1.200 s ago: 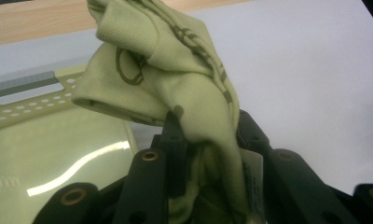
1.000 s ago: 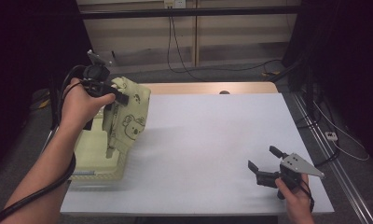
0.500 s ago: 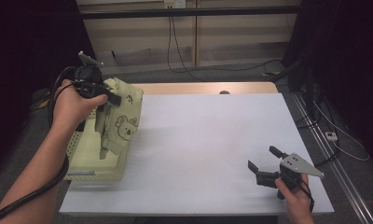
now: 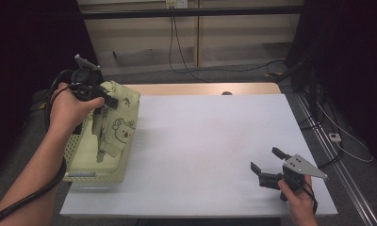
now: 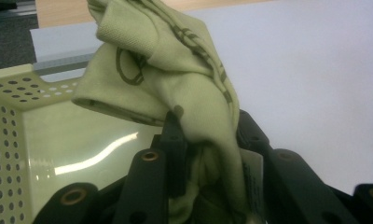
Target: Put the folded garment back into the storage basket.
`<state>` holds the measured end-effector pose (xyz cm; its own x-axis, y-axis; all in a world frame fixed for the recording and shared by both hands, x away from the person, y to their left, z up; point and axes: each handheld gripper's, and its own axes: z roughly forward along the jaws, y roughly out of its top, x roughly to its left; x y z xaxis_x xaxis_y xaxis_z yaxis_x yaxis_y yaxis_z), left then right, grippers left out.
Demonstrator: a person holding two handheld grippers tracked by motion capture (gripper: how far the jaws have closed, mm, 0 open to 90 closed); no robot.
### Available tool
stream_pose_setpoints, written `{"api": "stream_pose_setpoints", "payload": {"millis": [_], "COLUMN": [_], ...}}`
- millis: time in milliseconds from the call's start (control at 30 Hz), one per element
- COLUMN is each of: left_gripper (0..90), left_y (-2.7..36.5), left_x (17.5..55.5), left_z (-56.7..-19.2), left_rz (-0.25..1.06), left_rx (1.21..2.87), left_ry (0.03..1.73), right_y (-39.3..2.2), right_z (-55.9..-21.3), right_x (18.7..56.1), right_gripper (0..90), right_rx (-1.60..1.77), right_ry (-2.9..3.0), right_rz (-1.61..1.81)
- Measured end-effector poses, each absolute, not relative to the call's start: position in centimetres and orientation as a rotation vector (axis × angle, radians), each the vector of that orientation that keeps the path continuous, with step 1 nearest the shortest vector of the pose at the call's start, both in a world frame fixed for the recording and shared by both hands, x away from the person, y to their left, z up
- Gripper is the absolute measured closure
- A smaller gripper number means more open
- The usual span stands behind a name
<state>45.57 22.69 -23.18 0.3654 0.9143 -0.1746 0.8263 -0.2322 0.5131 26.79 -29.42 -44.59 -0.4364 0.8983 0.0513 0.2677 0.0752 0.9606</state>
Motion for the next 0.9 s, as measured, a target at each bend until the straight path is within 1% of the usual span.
{"api": "stream_pose_setpoints", "payload": {"millis": [900], "left_gripper": [69.9], "left_y": [25.5], "left_x": [45.6], "left_z": [-24.8], "left_rz": [0.232], "left_rx": [2.069], "left_ry": [1.576], "right_y": [-29.4], "right_z": [-44.6], "right_x": [26.8], "right_gripper": [3.5], "right_rx": [1.163], "right_ry": [1.771], "right_rz": [1.382]}}
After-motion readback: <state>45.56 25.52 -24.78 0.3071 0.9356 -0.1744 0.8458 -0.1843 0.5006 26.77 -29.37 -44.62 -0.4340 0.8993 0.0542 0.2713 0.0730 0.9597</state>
